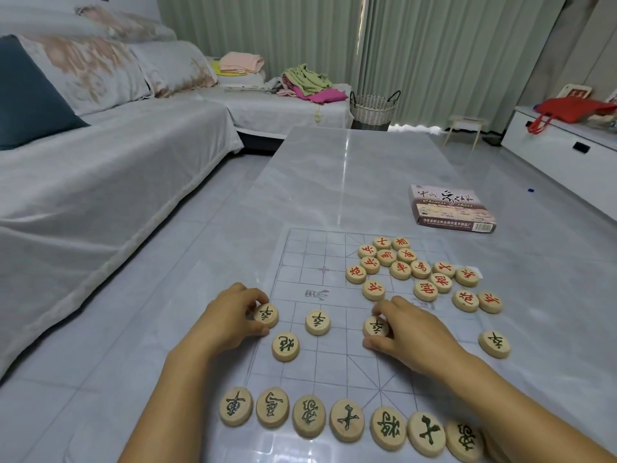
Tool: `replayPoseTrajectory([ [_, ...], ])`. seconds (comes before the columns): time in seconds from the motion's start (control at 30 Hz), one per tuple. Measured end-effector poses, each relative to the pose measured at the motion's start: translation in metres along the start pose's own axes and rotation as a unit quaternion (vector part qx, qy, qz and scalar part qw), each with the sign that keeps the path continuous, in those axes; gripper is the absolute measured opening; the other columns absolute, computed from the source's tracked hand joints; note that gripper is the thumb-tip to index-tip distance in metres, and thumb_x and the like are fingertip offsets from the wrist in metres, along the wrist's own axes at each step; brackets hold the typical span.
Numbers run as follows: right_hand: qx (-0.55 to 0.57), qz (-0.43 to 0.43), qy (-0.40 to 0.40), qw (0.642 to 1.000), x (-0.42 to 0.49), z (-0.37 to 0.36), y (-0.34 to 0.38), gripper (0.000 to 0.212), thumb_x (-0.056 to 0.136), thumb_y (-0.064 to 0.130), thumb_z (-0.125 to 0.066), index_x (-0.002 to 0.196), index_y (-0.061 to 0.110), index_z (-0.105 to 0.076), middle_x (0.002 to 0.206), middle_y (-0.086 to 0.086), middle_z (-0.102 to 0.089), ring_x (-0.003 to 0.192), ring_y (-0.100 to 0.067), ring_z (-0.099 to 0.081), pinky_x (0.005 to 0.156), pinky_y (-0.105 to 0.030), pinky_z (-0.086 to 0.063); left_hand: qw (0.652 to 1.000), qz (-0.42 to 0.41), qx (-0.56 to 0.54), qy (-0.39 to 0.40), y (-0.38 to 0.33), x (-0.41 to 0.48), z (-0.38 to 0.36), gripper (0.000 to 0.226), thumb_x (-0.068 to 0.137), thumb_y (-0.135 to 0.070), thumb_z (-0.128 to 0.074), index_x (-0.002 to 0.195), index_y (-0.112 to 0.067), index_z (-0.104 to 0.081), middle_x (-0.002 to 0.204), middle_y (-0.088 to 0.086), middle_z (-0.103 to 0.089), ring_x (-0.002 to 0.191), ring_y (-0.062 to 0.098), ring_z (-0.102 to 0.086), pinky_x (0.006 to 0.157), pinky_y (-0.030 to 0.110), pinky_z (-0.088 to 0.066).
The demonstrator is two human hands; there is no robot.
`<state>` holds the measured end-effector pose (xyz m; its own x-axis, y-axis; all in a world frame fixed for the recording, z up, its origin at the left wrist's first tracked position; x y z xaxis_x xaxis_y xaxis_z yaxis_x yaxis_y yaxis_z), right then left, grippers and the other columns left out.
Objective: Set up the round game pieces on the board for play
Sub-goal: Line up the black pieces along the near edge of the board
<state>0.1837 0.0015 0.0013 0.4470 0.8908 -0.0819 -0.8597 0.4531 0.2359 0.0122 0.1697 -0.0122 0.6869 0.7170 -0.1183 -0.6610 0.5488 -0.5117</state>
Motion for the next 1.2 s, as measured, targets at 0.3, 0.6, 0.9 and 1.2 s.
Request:
replayPoseTrajectory([
  [0.3, 0.005, -0.009, 0.006, 1.000, 0.003, -0.002, -0.003, 0.047, 0.082, 0.053, -0.056, 0.117, 0.024, -0.045, 0.114, 0.003, -0.050, 0.101, -0.018, -0.051, 0.076, -0.030, -0.042, 1.000, 0.001, -0.005, 0.000, 0.000, 0.001, 0.000, 0.040, 0.075, -0.022, -0.074, 0.111, -0.026, -0.057, 0.104, -0.002, -0.046, 0.096, 0.016, -0.048, 0.084, 0.027, -0.042],
  [0.6, 0.016, -0.004, 0.011, 1.000, 0.004, -0.003, -0.004, 0.054, 0.081, 0.055, -0.056, 0.123, 0.024, -0.043, 0.118, 0.002, -0.050, 0.103, -0.017, -0.051, 0.076, -0.029, -0.042, 1.000, 0.011, -0.022, 0.008, 0.002, -0.002, 0.000, 0.048, 0.074, -0.020, -0.076, 0.116, -0.025, -0.055, 0.102, -0.004, -0.046, 0.098, 0.016, -0.049, 0.089, 0.029, -0.044],
  [0.9, 0.060, -0.058, -0.032, 0.996, 0.045, 0.025, -0.030, 0.053, 0.085, 0.045, -0.057, 0.128, 0.018, -0.045, 0.128, -0.004, -0.050, 0.107, -0.021, -0.053, 0.084, -0.033, -0.045, 0.999, 0.021, -0.045, 0.023, 0.006, -0.003, 0.000, 0.060, 0.073, -0.022, -0.077, 0.125, -0.025, -0.048, 0.104, -0.006, -0.046, 0.099, 0.013, -0.049, 0.089, 0.026, -0.043],
  [1.2, 0.105, -0.069, -0.051, 0.991, 0.051, 0.039, -0.053, 0.023, 0.081, 0.028, -0.063, 0.098, 0.013, -0.057, 0.096, -0.003, -0.054, 0.083, -0.018, -0.051, 0.067, -0.029, -0.040, 0.998, 0.030, -0.058, 0.018, 0.009, -0.004, 0.001, 0.063, 0.074, -0.024, -0.076, 0.129, -0.023, -0.046, 0.106, -0.003, -0.048, 0.098, 0.014, -0.049, 0.083, 0.024, -0.042],
])
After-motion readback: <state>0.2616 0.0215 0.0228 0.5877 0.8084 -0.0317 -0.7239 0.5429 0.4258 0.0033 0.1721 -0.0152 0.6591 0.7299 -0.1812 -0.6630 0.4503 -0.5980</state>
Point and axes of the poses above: each hand's wrist, its own x-axis towards the middle knuckle, its own z-axis out of the back of the hand, y = z × x, the point moved 10 cm from there along x, towards the middle knuckle
